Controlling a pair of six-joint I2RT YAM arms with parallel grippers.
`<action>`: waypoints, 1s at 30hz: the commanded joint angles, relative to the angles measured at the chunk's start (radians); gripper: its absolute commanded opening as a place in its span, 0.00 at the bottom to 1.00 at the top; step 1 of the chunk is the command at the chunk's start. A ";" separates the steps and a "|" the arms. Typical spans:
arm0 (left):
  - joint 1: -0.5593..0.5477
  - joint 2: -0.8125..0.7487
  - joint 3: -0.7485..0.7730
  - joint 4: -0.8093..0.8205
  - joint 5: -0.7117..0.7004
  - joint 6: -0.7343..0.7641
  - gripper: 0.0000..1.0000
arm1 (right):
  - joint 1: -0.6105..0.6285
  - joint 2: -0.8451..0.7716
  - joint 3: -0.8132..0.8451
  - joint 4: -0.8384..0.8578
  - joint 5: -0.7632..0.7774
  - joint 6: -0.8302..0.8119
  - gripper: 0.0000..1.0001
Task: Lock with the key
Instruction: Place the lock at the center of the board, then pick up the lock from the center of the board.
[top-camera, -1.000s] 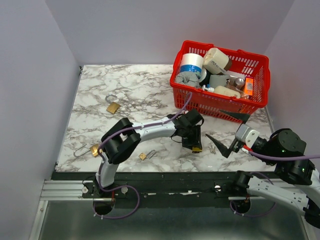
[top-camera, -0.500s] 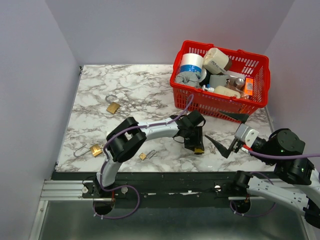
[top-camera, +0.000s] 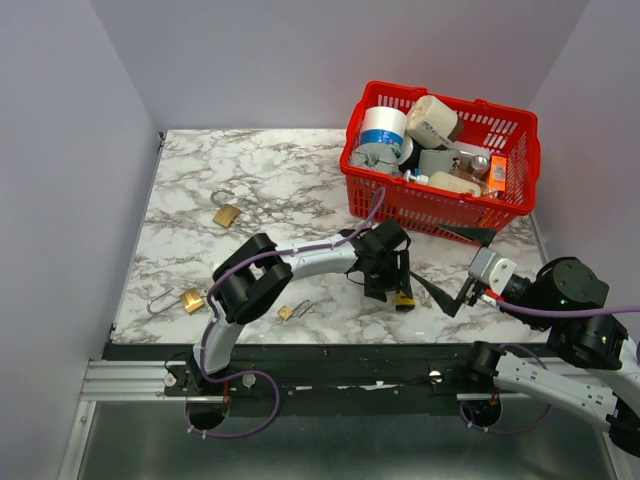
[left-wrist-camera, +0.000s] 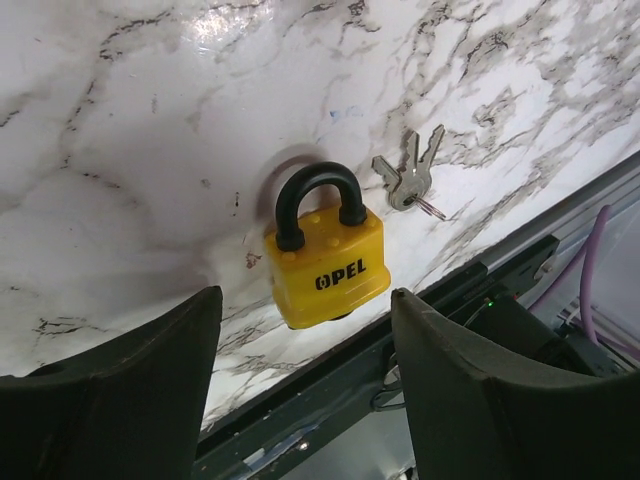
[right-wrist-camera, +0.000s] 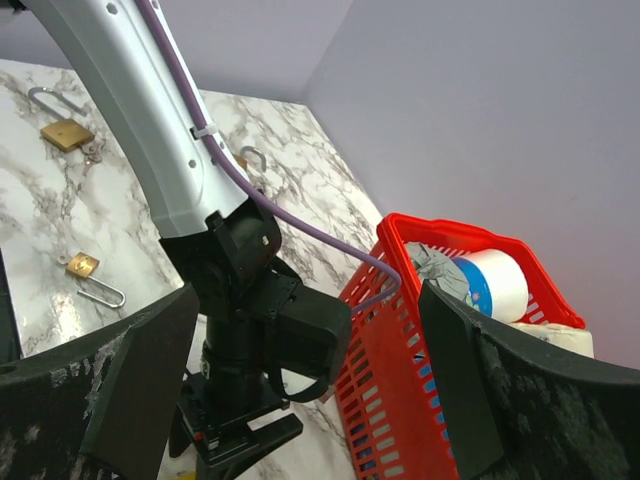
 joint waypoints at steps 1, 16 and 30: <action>0.008 -0.023 -0.001 0.009 0.007 -0.004 0.76 | -0.003 0.000 -0.014 -0.009 -0.022 0.021 1.00; 0.164 -0.605 -0.374 0.052 -0.051 0.306 0.84 | -0.006 0.056 -0.012 0.032 -0.037 0.108 1.00; 0.379 -0.759 -0.309 -0.536 -0.210 1.190 0.84 | -0.010 0.254 0.075 0.001 -0.051 0.410 1.00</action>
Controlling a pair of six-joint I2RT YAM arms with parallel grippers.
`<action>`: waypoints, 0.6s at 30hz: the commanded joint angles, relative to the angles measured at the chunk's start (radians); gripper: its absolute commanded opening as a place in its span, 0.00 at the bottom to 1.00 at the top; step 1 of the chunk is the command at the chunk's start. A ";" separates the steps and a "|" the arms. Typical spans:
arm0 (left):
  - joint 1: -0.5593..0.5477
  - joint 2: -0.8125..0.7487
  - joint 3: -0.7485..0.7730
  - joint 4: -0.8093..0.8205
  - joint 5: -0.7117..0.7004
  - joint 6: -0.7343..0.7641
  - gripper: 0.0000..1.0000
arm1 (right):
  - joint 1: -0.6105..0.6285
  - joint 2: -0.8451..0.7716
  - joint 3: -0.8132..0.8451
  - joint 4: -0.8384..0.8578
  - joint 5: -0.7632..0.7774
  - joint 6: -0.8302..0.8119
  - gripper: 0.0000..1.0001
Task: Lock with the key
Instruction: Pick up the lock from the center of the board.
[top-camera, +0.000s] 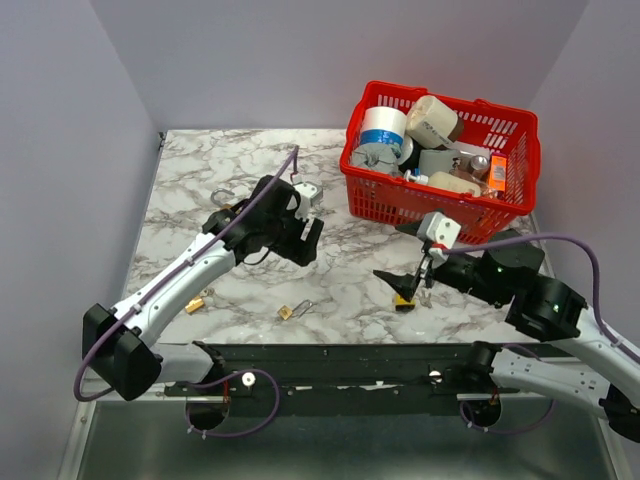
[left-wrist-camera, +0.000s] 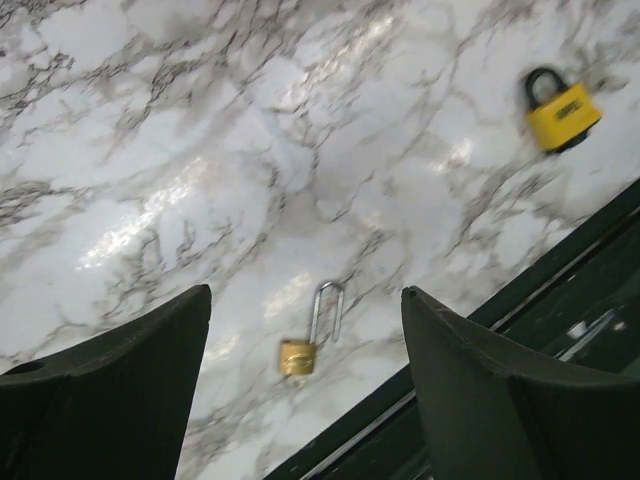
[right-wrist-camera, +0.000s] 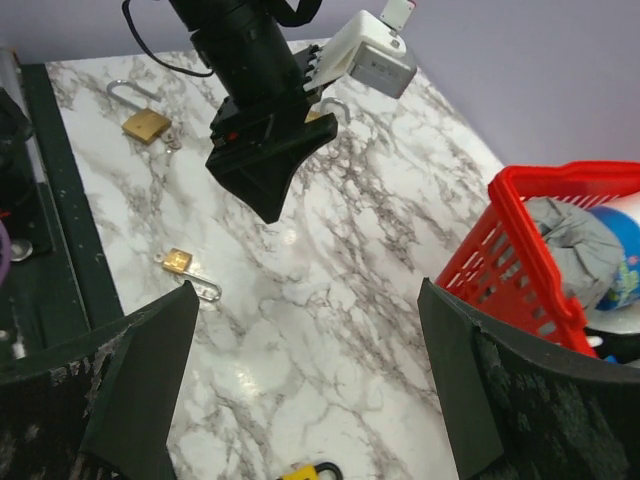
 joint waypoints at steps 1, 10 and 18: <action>0.001 0.035 -0.010 -0.284 -0.086 0.320 0.84 | -0.008 0.042 0.044 -0.019 -0.013 0.173 1.00; -0.108 0.133 -0.095 -0.239 -0.123 0.256 0.70 | -0.062 0.087 0.051 -0.022 0.019 0.318 1.00; -0.188 0.277 -0.118 -0.252 -0.108 0.337 0.61 | -0.074 0.070 0.033 -0.022 0.039 0.305 1.00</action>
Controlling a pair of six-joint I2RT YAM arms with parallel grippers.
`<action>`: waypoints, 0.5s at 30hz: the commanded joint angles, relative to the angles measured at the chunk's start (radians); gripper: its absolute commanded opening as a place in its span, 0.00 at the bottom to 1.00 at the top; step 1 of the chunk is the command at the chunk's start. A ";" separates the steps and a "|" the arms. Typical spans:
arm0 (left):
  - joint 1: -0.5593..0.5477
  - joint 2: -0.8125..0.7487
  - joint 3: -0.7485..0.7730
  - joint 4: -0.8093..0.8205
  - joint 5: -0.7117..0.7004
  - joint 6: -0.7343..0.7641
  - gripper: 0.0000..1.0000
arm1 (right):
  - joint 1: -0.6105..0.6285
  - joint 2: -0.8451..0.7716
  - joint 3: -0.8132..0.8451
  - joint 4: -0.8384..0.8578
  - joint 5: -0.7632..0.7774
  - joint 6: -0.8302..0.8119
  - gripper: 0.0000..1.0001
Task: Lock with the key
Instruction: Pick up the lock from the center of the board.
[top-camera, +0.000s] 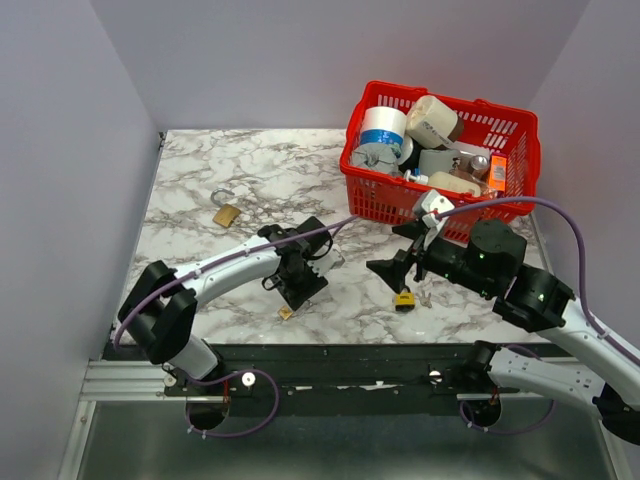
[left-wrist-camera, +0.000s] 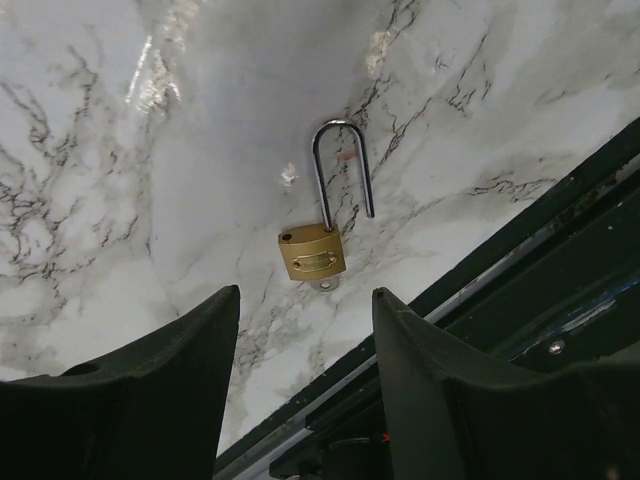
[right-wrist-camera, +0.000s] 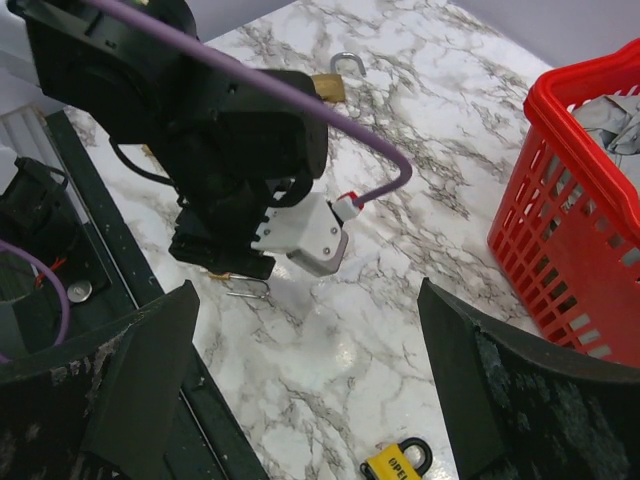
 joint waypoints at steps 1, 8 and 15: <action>-0.027 0.054 -0.008 -0.038 -0.016 0.080 0.61 | -0.008 -0.018 0.013 -0.006 0.026 0.013 1.00; -0.079 0.138 -0.009 -0.073 -0.012 0.111 0.68 | -0.009 -0.013 0.011 -0.001 0.047 0.010 1.00; -0.084 0.203 -0.011 -0.069 -0.053 0.098 0.69 | -0.009 -0.018 0.019 -0.001 0.049 0.011 1.00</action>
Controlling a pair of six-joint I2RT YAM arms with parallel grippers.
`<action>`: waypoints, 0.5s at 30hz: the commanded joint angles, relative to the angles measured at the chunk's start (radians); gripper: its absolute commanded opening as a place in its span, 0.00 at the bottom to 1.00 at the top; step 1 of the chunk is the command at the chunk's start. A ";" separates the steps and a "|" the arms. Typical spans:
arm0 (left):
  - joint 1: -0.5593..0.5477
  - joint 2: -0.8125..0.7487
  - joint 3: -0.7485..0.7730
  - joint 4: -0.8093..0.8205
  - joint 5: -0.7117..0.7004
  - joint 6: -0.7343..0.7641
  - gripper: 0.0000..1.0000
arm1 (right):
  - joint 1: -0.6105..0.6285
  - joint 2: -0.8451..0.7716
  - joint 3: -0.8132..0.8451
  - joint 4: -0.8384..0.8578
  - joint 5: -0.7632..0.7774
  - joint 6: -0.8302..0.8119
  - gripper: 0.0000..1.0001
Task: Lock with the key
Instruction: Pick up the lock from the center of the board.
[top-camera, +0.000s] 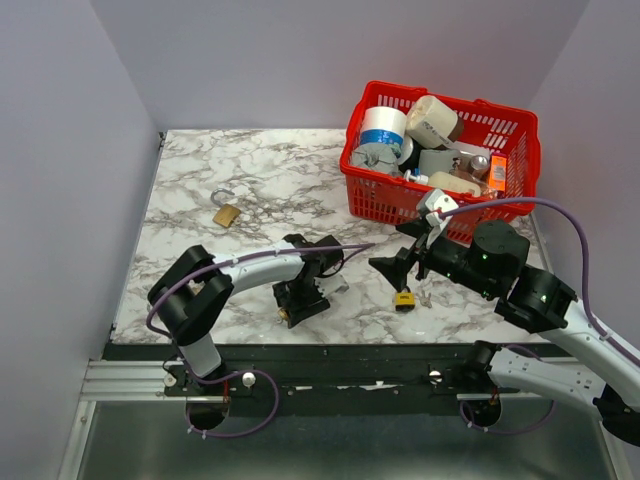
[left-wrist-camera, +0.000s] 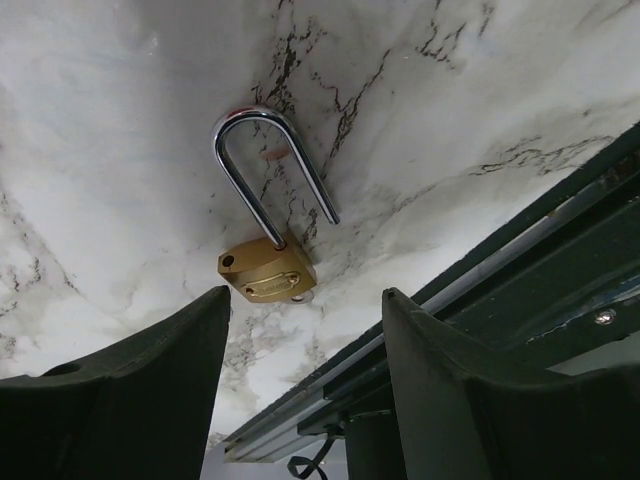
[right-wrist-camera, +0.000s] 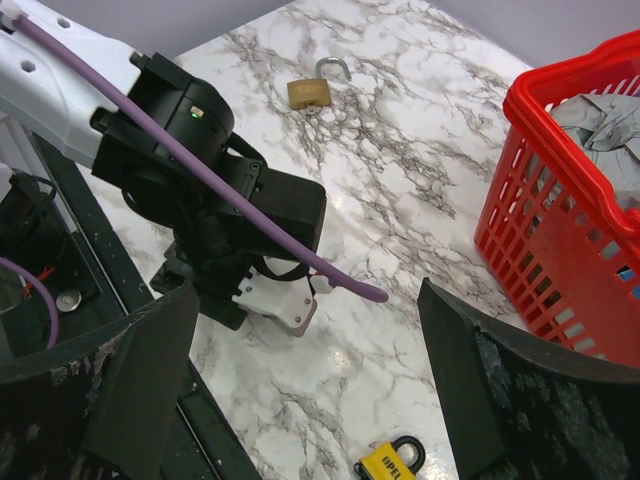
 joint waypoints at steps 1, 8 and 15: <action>-0.002 0.027 -0.003 -0.011 -0.046 0.009 0.69 | -0.008 -0.008 0.019 -0.003 0.019 0.012 1.00; 0.035 0.064 0.000 0.015 -0.040 -0.011 0.66 | -0.008 0.000 0.023 0.000 0.012 0.015 1.00; 0.037 0.053 -0.015 0.072 -0.047 -0.065 0.55 | -0.010 0.000 0.028 -0.001 0.017 0.011 1.00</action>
